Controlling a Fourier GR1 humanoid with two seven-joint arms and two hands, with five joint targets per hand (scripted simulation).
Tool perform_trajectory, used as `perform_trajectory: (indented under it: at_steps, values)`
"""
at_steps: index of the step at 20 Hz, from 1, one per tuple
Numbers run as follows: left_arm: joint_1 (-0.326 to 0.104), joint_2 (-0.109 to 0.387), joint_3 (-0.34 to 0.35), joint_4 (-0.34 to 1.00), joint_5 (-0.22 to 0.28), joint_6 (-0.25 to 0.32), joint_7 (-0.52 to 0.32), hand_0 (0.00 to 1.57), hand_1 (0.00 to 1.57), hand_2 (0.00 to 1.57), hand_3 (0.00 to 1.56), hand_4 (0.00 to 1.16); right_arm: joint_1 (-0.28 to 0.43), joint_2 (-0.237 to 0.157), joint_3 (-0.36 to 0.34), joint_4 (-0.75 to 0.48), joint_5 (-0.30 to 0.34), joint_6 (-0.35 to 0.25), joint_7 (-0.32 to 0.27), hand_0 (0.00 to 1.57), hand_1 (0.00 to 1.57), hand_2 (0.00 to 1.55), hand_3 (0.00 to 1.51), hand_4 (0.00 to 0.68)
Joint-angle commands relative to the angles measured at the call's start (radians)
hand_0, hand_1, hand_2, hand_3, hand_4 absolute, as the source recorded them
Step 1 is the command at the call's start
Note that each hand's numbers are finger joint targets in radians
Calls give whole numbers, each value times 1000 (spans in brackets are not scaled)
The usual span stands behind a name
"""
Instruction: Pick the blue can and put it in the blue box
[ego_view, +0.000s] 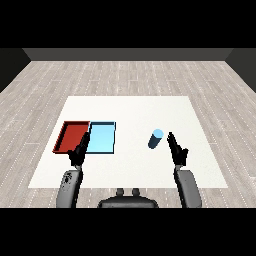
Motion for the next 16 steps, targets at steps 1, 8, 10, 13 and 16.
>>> perform_trajectory:
  at_steps: [1, 8, 10, 13, 16]
  values:
    - [2, -9, 8, 5, -3, -2, 1, 0, 0, 0, 0, 0, -30, 9, -23, 37, 7, 13, 7, 0, 0, 0, 0, 0]
    - [-17, -64, 25, -71, 30, 23, -210, 0, 0, 0, 0, 0, -108, 45, -36, 70, -109, 129, -212, 0, 0, 0, 0, 0]
    - [29, -63, 35, -32, 41, -1, -297, 0, 0, 0, 0, 0, -145, 12, -68, 137, -130, 177, -274, 0, 0, 0, 0, 0]
    - [10, -24, 83, 2, 53, -16, -334, 0, 0, 0, 0, 0, -170, -29, -123, 224, -173, 247, -337, 0, 0, 0, 0, 0]
    - [-20, -23, 78, 11, 72, -34, -319, 0, 0, 0, 0, 0, -145, 21, -70, 225, -100, 192, -368, 0, 0, 0, 0, 0]
